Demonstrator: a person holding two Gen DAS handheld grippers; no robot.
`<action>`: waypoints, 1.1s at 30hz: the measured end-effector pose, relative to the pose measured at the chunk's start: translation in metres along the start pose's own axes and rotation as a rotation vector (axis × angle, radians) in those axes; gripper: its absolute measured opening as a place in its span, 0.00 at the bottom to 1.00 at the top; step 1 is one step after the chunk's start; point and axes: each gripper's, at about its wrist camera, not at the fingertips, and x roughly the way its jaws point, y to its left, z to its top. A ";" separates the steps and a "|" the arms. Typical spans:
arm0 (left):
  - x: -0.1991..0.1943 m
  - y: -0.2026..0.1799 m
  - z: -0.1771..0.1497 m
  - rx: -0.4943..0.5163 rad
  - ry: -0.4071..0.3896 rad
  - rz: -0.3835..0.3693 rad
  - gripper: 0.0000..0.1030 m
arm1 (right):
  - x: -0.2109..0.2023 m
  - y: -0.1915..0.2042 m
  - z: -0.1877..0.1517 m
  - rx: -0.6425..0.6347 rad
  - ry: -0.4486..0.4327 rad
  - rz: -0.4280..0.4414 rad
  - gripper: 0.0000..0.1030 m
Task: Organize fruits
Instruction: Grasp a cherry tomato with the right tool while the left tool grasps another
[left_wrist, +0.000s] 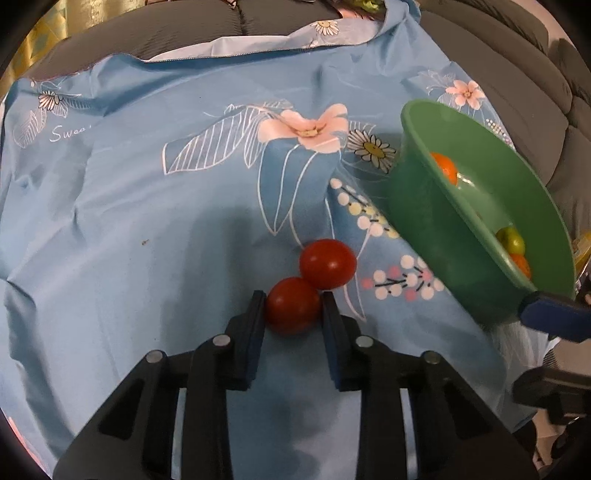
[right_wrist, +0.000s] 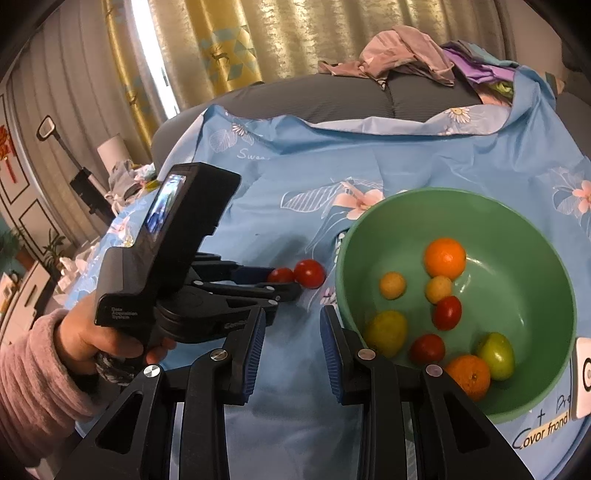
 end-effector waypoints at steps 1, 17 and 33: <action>0.000 0.001 -0.001 -0.005 -0.002 -0.007 0.28 | 0.001 0.001 0.001 -0.002 0.001 -0.001 0.30; -0.081 0.074 -0.047 -0.234 -0.150 0.006 0.28 | 0.064 0.039 0.033 -0.259 0.136 -0.139 0.30; -0.094 0.088 -0.069 -0.278 -0.185 -0.050 0.28 | 0.122 0.062 0.035 -0.578 0.439 -0.302 0.36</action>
